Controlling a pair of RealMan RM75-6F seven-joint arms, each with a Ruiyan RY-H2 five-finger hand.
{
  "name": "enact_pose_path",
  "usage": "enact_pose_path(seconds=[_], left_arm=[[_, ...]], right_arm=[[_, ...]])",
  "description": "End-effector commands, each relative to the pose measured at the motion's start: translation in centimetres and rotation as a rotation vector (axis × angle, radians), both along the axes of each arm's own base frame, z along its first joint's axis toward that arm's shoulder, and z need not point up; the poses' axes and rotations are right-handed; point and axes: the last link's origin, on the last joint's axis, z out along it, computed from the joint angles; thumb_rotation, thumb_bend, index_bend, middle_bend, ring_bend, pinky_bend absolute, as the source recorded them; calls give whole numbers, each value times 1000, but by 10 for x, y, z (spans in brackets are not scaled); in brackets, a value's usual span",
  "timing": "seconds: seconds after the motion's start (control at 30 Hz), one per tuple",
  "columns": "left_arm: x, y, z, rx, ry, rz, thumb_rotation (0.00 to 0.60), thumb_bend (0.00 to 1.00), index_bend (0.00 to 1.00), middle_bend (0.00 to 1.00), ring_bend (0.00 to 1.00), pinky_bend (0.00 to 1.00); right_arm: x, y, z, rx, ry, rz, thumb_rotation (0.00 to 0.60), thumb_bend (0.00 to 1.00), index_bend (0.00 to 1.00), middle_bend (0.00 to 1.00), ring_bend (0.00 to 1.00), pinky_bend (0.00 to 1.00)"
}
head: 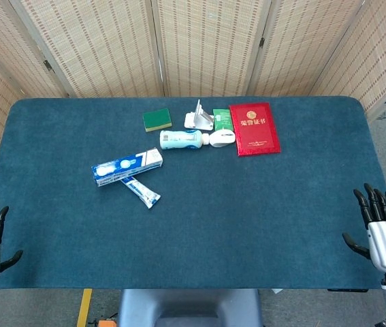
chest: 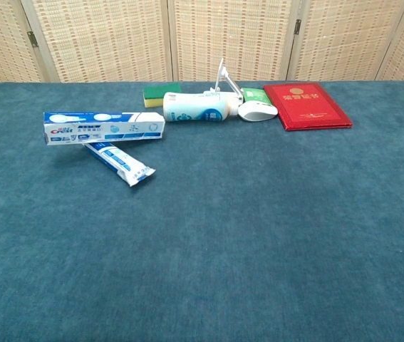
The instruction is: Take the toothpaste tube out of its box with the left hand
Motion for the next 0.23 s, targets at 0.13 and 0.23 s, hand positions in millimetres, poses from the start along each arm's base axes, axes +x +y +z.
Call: enact_pose_path(seconds=[0.13, 0.23], left_arm=[[3, -8, -6, -29, 7, -24, 600, 137, 57, 38, 0, 0], [3, -8, -7, -25, 6, -13, 600, 136, 57, 38, 0, 0]], right_arm=[[0, -2, -1, 7, 2, -2, 600, 246, 0, 0, 0, 0], [1, -1, -1, 11, -2, 2, 600, 245, 0, 0, 0, 0]])
